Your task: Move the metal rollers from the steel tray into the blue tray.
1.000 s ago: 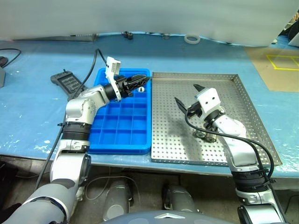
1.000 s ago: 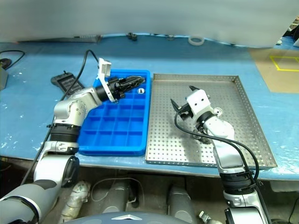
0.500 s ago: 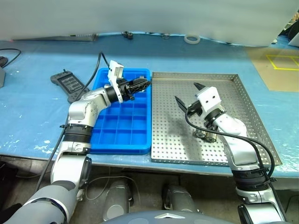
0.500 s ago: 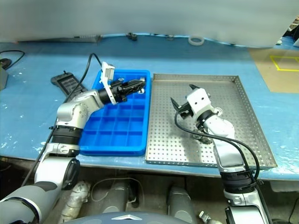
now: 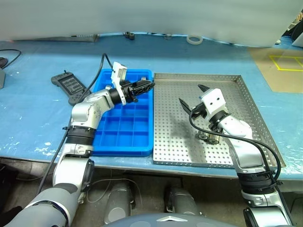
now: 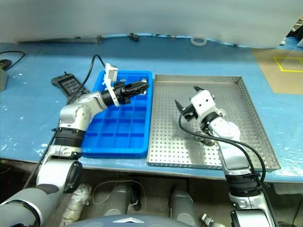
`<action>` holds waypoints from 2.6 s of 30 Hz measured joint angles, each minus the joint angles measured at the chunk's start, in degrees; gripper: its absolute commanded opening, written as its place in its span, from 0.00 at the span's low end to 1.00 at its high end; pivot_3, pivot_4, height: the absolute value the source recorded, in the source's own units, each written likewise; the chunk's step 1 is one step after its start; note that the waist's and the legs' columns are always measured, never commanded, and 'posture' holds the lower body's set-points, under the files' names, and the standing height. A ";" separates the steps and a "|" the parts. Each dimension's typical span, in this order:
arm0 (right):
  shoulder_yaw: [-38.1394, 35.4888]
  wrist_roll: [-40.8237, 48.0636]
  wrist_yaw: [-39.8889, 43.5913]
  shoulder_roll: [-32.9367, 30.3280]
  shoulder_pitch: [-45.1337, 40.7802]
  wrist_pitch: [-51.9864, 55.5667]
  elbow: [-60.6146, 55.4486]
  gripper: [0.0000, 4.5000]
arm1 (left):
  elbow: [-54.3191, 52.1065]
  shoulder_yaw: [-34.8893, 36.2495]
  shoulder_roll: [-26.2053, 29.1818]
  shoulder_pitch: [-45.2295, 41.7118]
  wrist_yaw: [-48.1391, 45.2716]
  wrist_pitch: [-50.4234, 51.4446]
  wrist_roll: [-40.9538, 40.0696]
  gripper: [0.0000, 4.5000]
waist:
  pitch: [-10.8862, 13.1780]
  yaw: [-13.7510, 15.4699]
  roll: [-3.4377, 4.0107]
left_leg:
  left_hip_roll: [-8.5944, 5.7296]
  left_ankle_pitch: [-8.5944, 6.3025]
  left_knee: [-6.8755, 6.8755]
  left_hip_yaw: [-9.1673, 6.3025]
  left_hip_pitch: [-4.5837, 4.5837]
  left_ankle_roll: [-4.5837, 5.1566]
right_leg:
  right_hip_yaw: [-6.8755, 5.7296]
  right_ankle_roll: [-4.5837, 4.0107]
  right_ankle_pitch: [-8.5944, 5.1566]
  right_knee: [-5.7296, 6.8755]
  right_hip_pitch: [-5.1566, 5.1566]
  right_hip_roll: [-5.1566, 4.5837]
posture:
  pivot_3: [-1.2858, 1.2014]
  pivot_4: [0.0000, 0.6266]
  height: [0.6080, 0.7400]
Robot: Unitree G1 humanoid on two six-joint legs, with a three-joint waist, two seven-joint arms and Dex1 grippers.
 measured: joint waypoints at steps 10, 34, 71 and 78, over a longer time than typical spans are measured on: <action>-0.06 0.00 0.06 -0.14 0.25 0.48 -0.62 1.00 | -0.53 -0.02 -1.03 0.74 0.57 -0.41 -0.03 0.37 | 0.00 0.03 0.00 | 0.00 0.00 -0.01 0.00 -0.01 0.01 | 0.00 0.00 0.00 -0.01 0.00 0.00 | 0.45 0.24 1.00; -0.50 -0.12 -2.24 1.00 0.18 1.06 -1.52 1.00 | 1.24 -0.84 -1.17 -0.86 -0.11 -0.83 0.89 0.37 | 0.00 -0.79 0.00 | 0.00 0.01 0.00 0.01 0.01 0.00 | 0.02 0.00 0.00 -0.01 0.02 0.01 | 0.44 0.24 1.00; 0.06 -0.36 -2.32 1.88 -0.99 0.31 -0.55 1.00 | 0.64 -0.83 -0.32 -0.04 0.71 -0.80 0.87 0.37 | 0.00 -1.10 0.00 | 0.00 0.00 -0.01 0.01 0.01 0.00 | 0.02 0.00 0.00 -0.01 0.01 0.01 | 0.45 0.24 1.00; 0.06 -0.36 -2.41 1.87 -0.96 0.32 -0.55 1.00 | 0.65 -0.81 -0.34 -0.07 0.73 -0.69 0.85 0.37 | 0.00 -1.11 0.00 | 0.00 0.00 -0.01 0.00 0.00 0.00 | 0.02 0.00 0.00 -0.02 0.01 0.01 | 0.45 0.24 1.00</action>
